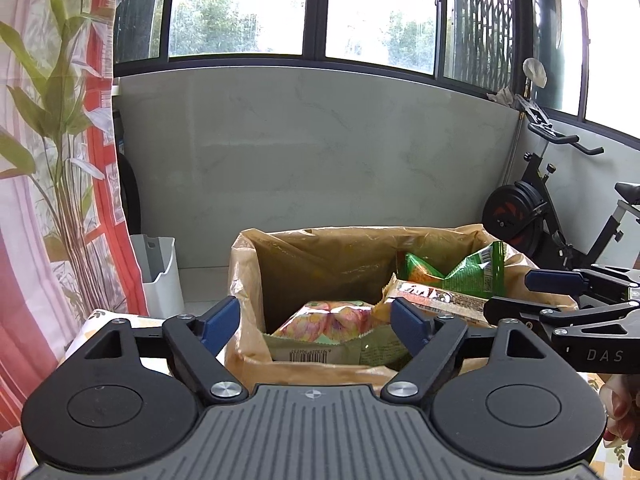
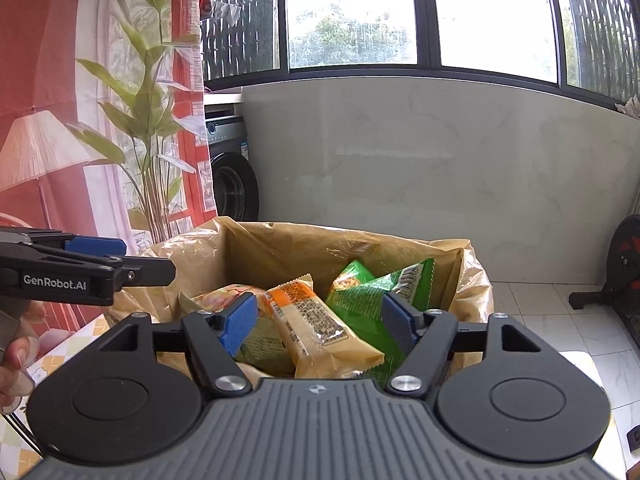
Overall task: Organize snacks
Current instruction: 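Move both tools back toward the remaining snacks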
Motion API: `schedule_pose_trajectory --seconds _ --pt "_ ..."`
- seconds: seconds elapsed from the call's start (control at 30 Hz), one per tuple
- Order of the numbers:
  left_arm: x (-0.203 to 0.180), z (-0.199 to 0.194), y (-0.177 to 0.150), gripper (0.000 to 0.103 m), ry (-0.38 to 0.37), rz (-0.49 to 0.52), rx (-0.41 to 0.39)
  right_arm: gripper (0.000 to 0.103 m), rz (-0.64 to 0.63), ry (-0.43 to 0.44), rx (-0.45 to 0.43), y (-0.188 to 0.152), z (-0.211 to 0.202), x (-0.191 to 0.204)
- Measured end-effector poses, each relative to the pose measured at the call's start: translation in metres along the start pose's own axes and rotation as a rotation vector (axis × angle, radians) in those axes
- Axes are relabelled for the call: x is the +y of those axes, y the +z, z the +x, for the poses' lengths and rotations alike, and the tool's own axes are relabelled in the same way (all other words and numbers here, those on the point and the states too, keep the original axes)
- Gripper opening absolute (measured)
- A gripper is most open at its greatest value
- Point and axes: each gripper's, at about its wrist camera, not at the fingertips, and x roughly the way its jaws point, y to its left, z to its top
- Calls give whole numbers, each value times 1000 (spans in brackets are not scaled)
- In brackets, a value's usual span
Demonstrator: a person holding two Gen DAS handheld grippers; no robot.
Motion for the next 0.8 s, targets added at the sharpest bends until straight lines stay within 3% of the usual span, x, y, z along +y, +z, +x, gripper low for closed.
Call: schedule_pose_trajectory --seconds 0.5,0.8 --pt "20 -53 -39 89 8 -62 22 80 27 18 -12 -25 -41 7" --pt "28 -67 -72 89 61 -102 36 81 40 48 8 -49 -52 20"
